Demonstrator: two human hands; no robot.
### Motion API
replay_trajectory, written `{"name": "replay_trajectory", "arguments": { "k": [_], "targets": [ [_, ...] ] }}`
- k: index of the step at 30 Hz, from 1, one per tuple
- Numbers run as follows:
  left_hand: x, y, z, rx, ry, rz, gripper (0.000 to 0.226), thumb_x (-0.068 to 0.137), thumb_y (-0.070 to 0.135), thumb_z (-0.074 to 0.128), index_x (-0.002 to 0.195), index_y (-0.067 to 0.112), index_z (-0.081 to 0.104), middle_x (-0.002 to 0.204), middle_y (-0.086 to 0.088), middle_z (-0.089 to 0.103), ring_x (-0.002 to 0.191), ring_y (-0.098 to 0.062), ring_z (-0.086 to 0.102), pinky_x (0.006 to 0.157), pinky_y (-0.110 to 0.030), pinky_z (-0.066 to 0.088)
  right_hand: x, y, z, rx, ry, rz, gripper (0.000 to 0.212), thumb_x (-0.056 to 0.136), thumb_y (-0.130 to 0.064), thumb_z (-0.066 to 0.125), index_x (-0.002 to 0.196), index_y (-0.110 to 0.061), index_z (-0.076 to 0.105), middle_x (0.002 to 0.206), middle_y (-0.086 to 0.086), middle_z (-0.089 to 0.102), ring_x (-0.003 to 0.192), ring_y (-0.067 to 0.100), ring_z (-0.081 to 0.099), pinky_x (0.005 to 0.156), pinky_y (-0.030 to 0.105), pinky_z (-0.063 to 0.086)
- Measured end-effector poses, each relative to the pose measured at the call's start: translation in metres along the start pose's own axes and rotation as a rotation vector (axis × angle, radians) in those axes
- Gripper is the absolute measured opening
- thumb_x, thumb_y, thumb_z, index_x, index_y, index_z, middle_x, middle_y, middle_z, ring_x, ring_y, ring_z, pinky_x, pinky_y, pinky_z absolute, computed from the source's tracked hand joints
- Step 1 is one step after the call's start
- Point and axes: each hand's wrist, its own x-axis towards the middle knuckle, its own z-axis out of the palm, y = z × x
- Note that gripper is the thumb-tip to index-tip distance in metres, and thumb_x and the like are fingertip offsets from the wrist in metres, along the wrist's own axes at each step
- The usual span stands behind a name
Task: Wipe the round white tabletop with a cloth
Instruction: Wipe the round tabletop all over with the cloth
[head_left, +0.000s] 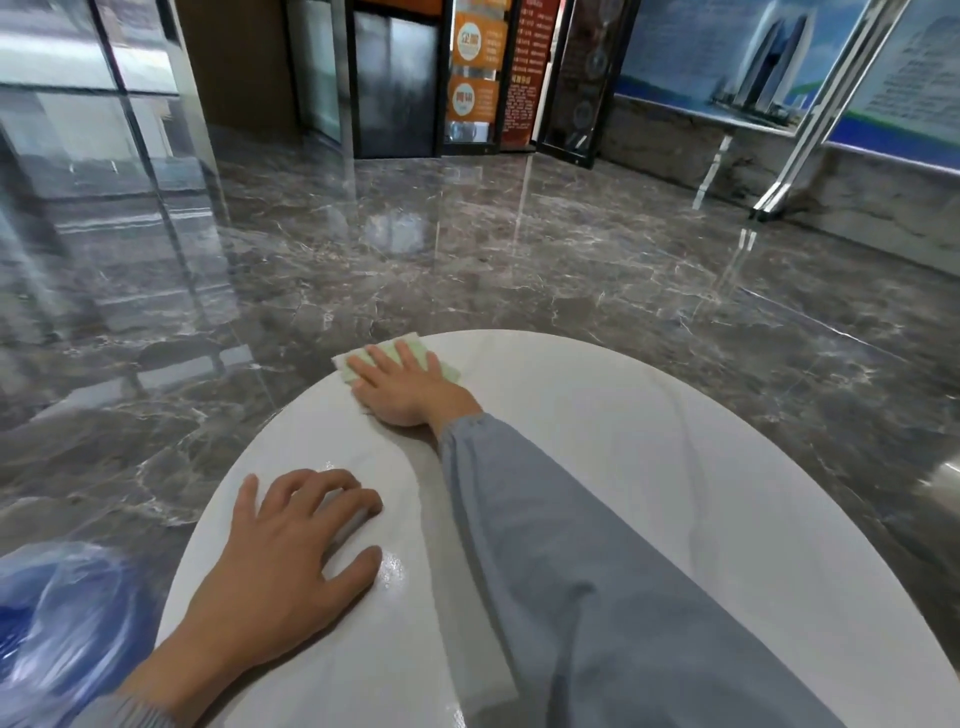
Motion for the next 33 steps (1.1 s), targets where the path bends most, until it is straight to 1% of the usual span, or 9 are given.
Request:
{"name": "replay_trajectory", "arguments": {
  "k": [3, 6, 9, 16, 19, 22, 25, 29, 33],
  "targets": [
    [0.000, 0.000, 0.000, 0.045, -0.020, -0.003, 0.045, 0.088, 0.070, 0.049, 0.127, 0.050, 0.060, 0.135, 0.020, 0.055, 0.128, -0.023, 0.052, 0.116, -0.068, 0.030, 0.006, -0.064, 0.018, -0.067, -0.056, -0.227, 0.057, 0.107, -0.058, 0.016, 0.162, -0.044, 0.014, 0.173, -0.012, 0.003, 0.158, 0.027, -0.008, 0.119, 0.061, -0.014],
    [-0.001, 0.000, -0.005, 0.043, -0.032, -0.006, 0.046, 0.089, 0.070, 0.047, 0.128, 0.051, 0.060, 0.136, 0.020, 0.055, 0.129, -0.023, 0.052, 0.116, -0.066, 0.030, 0.002, -0.059, 0.016, -0.025, 0.005, -0.236, 0.057, 0.108, -0.057, 0.020, 0.161, -0.039, 0.023, 0.172, -0.008, 0.012, 0.159, 0.023, 0.001, 0.123, 0.055, -0.005],
    [-0.002, 0.005, -0.007, -0.002, -0.012, -0.004, 0.044, 0.088, 0.071, 0.045, 0.124, 0.052, 0.061, 0.132, 0.027, 0.051, 0.128, -0.018, 0.050, 0.116, -0.060, 0.028, -0.007, -0.008, 0.001, 0.022, 0.103, -0.027, 0.057, 0.108, -0.054, 0.022, 0.162, -0.036, 0.019, 0.173, -0.008, 0.009, 0.158, 0.024, 0.002, 0.123, 0.055, 0.004],
    [-0.002, 0.006, -0.010, 0.001, -0.020, -0.006, 0.049, 0.086, 0.074, 0.041, 0.124, 0.053, 0.064, 0.131, 0.029, 0.051, 0.129, -0.021, 0.053, 0.115, -0.061, 0.031, -0.103, 0.192, -0.017, 0.222, 0.241, 0.603, 0.060, 0.106, -0.051, 0.016, 0.164, -0.038, 0.009, 0.173, -0.010, -0.002, 0.159, 0.024, -0.006, 0.125, 0.054, -0.004],
    [0.000, 0.005, -0.011, -0.008, -0.023, -0.011, 0.051, 0.086, 0.076, 0.038, 0.125, 0.054, 0.063, 0.133, 0.027, 0.051, 0.132, -0.020, 0.050, 0.117, -0.060, 0.027, -0.167, 0.259, -0.014, 0.223, 0.248, 0.774, 0.061, 0.105, -0.049, 0.016, 0.164, -0.034, 0.012, 0.173, -0.005, 0.005, 0.158, 0.029, 0.003, 0.125, 0.055, 0.003],
    [0.002, 0.004, -0.009, 0.011, -0.036, -0.006, 0.049, 0.086, 0.075, 0.039, 0.124, 0.054, 0.062, 0.133, 0.025, 0.054, 0.131, -0.022, 0.051, 0.114, -0.062, 0.031, -0.227, 0.299, -0.005, 0.218, 0.291, 0.918, 0.064, 0.102, -0.054, 0.018, 0.163, -0.035, 0.017, 0.170, 0.004, 0.020, 0.154, 0.035, 0.020, 0.123, 0.056, 0.013],
    [0.002, 0.002, -0.006, 0.001, -0.045, -0.008, 0.049, 0.087, 0.075, 0.040, 0.124, 0.054, 0.061, 0.134, 0.023, 0.054, 0.132, -0.023, 0.050, 0.114, -0.065, 0.030, -0.273, 0.313, 0.010, 0.249, 0.285, 0.966, 0.065, 0.100, -0.061, 0.016, 0.162, -0.042, 0.015, 0.170, 0.006, 0.021, 0.153, 0.036, 0.023, 0.121, 0.059, 0.013],
    [0.001, 0.003, -0.007, 0.016, -0.064, -0.008, 0.054, 0.087, 0.077, 0.035, 0.129, 0.052, 0.059, 0.138, 0.020, 0.052, 0.137, -0.022, 0.045, 0.117, -0.064, 0.027, -0.298, 0.311, 0.024, 0.229, 0.262, 0.955, 0.063, 0.103, -0.058, 0.018, 0.163, -0.040, 0.011, 0.173, -0.005, 0.008, 0.158, 0.030, 0.007, 0.123, 0.060, 0.006],
    [0.002, 0.002, -0.008, 0.005, -0.049, -0.008, 0.054, 0.086, 0.077, 0.035, 0.127, 0.052, 0.058, 0.138, 0.021, 0.052, 0.137, -0.020, 0.044, 0.118, -0.064, 0.025, -0.317, 0.290, 0.032, 0.199, 0.232, 0.962, 0.061, 0.105, -0.057, 0.016, 0.163, -0.040, 0.009, 0.173, -0.007, -0.001, 0.159, 0.028, -0.003, 0.124, 0.059, 0.003]
  ]
}}
